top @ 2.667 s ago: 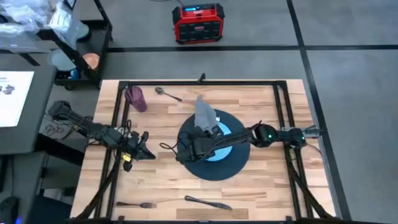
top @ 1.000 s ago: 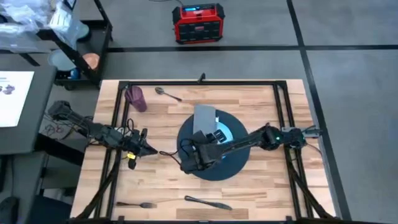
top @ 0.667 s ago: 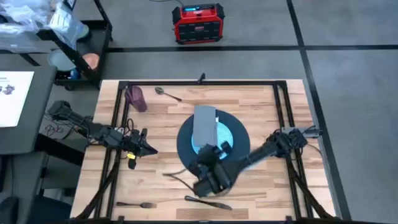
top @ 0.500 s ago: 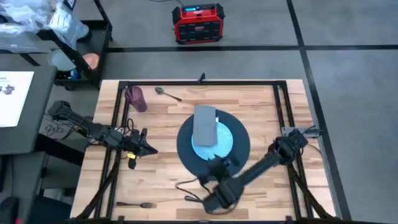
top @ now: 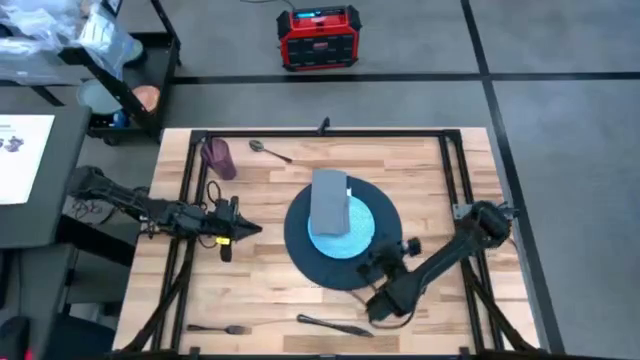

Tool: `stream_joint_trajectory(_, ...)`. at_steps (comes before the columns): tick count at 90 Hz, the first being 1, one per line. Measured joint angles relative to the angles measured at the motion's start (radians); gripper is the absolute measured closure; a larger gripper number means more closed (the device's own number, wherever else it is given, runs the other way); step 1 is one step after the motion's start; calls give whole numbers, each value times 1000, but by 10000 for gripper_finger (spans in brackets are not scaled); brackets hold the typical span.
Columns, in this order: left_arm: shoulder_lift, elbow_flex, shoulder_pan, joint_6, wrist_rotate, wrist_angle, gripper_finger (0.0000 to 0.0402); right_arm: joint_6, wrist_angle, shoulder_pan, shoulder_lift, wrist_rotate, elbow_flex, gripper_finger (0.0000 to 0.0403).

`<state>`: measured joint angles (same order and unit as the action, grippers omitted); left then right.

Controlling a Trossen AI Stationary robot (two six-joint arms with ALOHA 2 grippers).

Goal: Set table place
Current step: Move the gray napkin to the middle left of the table

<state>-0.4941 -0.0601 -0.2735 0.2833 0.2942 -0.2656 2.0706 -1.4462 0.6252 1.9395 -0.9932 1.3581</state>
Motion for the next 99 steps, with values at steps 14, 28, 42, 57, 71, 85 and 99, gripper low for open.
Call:
stream_joint_trajectory(14,-51,0,88,-10,-21,-13,401,-37,222,-40,-152,-96,-234,285)
stream_joint_trajectory(28,-124,0,169,-50,-116,-123,401,-301,413,-95,-276,-123,-348,285)
stream_joint_trajectory(42,-242,-22,270,-94,-121,-218,401,-574,566,-175,-384,-70,-453,285)
stream_joint_trajectory(57,-417,-110,368,-140,-239,-236,402,-742,873,-241,-488,18,-630,285)
stream_joint_trajectory(71,-609,-198,398,-172,-343,-309,402,-945,1185,-278,-566,114,-741,285)
stream_joint_trajectory(85,-792,-266,399,-161,-369,-376,401,-1053,1313,-356,-623,275,-807,285)
stream_joint_trajectory(99,-929,-293,399,-131,-437,-493,401,-1156,1452,-456,-652,422,-859,285)
